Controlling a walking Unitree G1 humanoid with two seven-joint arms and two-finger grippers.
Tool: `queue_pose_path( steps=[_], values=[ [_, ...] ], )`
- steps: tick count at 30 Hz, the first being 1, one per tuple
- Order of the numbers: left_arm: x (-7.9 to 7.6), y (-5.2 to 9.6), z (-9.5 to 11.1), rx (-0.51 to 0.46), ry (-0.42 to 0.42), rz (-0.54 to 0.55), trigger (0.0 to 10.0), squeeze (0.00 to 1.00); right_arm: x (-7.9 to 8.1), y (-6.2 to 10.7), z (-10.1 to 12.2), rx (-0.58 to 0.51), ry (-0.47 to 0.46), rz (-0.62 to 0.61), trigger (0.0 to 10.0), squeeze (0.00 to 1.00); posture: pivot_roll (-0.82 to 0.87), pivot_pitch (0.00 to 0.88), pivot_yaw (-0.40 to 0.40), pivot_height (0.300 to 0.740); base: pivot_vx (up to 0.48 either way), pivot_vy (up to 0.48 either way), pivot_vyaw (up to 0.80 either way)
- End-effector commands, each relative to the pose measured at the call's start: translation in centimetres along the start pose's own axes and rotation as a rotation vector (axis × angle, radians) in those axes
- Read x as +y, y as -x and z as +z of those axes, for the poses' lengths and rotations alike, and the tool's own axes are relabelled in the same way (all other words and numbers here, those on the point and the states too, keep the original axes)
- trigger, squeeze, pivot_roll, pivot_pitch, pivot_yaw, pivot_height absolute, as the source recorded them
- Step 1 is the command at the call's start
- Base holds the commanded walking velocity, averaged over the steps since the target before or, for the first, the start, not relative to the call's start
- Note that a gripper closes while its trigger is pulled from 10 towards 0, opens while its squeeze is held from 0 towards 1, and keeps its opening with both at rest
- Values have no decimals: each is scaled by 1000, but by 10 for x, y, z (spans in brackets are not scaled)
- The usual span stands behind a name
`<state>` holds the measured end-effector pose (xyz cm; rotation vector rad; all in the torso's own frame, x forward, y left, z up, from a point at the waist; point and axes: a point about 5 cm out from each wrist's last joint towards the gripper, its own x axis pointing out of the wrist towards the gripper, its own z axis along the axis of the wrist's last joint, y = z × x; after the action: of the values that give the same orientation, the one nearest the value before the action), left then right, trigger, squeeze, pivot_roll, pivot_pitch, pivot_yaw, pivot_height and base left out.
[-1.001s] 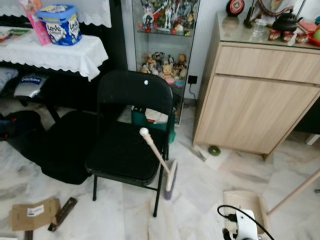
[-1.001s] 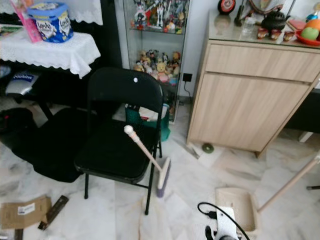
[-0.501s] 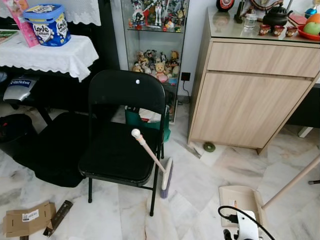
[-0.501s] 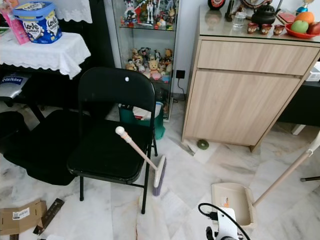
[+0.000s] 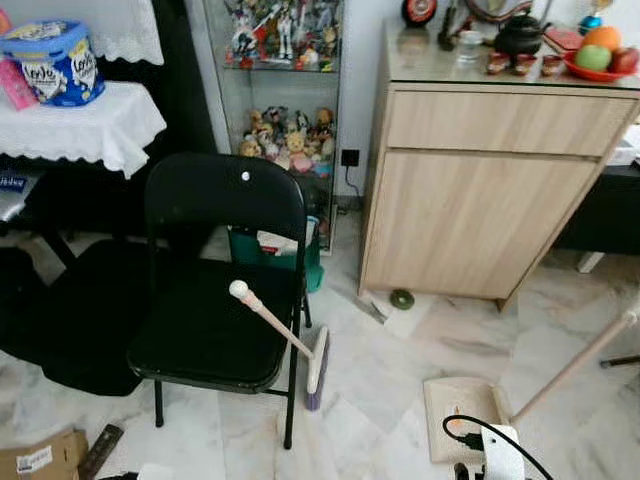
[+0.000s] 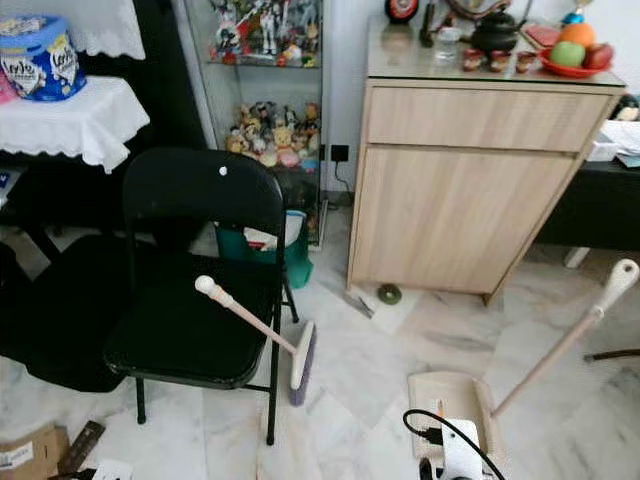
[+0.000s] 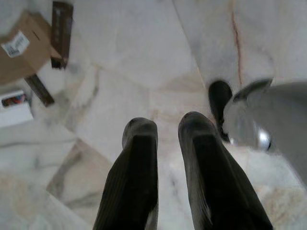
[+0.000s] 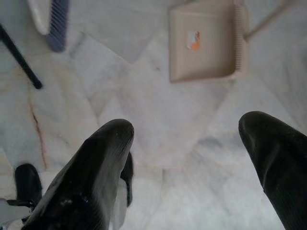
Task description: Sweep floor
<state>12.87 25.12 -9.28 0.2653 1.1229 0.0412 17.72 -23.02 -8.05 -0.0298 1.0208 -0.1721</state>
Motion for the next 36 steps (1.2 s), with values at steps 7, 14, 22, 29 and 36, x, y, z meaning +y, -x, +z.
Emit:
queue_pose_path(
  steps=[7,14,22,29,36],
  values=[
    [-19,-3,82,-326,443,-73,10000,0,68,2,23,-153,-25,216,10000,0,20,55,-21,740,0,0,0],
    [-19,-3,83,-327,439,-75,10000,0,70,2,23,-146,-24,223,10000,0,21,50,-21,740,0,0,-314],
    [-19,-3,84,-332,438,-78,10000,0,70,2,23,-145,-23,221,10000,0,19,52,-20,740,0,0,-605],
    [-20,-3,84,-332,441,-79,10000,0,67,2,22,-152,-29,214,10000,0,21,56,-21,740,0,0,0],
    [-18,-3,83,-328,443,-75,10000,0,68,2,20,-139,-29,219,10000,0,21,57,-20,740,34,0,-452]
  ],
)
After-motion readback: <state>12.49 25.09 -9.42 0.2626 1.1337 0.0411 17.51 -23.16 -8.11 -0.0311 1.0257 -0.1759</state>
